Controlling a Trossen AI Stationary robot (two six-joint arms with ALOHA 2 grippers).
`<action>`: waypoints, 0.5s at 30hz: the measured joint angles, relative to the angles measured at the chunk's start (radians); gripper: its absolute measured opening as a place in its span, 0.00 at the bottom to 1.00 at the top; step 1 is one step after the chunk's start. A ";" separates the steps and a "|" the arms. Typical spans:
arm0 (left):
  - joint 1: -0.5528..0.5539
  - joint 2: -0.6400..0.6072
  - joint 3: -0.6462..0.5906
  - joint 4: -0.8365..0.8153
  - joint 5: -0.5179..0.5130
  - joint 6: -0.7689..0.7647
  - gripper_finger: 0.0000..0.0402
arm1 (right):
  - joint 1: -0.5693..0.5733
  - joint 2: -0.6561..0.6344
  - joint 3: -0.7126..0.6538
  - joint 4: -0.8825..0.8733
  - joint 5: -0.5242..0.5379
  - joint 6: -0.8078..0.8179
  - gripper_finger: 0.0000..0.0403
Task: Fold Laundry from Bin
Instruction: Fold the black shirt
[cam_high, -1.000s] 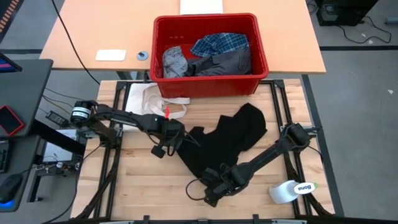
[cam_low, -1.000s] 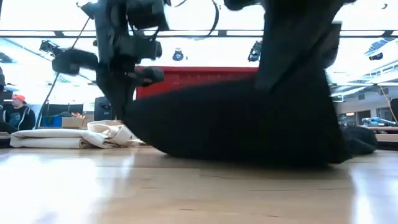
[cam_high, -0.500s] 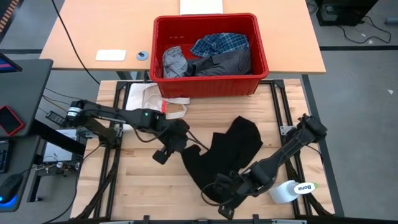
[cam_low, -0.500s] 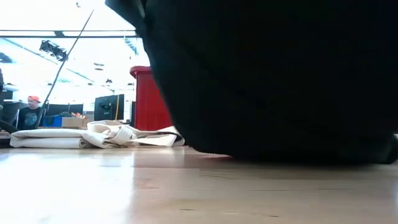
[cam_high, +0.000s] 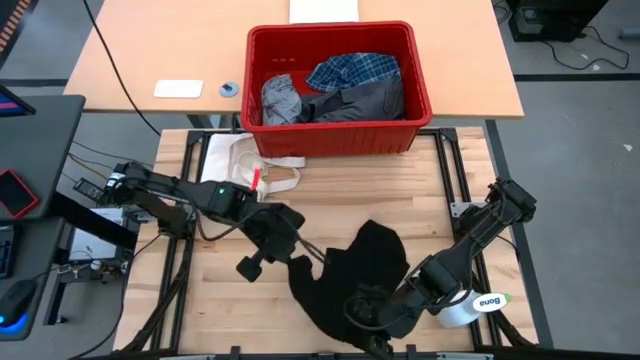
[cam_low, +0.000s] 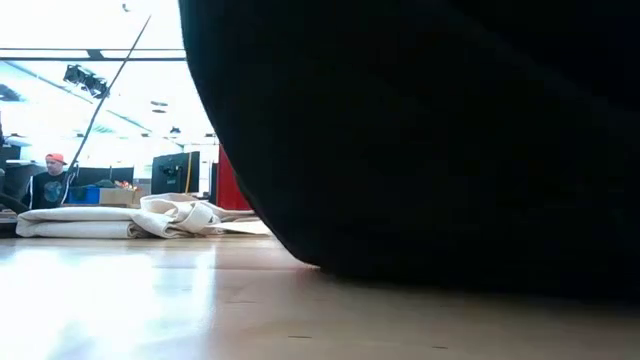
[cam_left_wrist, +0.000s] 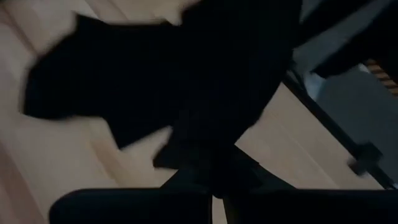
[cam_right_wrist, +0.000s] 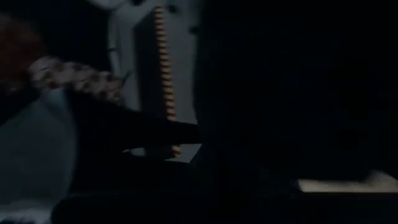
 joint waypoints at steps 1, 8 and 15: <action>0.003 0.005 0.000 0.026 -0.014 0.000 0.03 | 0.003 -0.009 0.000 -0.042 0.019 0.025 0.05; 0.055 0.077 -0.001 0.216 -0.043 0.001 0.03 | 0.018 -0.067 0.000 -0.329 0.049 0.276 0.05; 0.100 0.149 -0.002 0.352 -0.161 0.001 0.03 | 0.056 -0.079 0.000 -0.489 0.002 0.489 0.05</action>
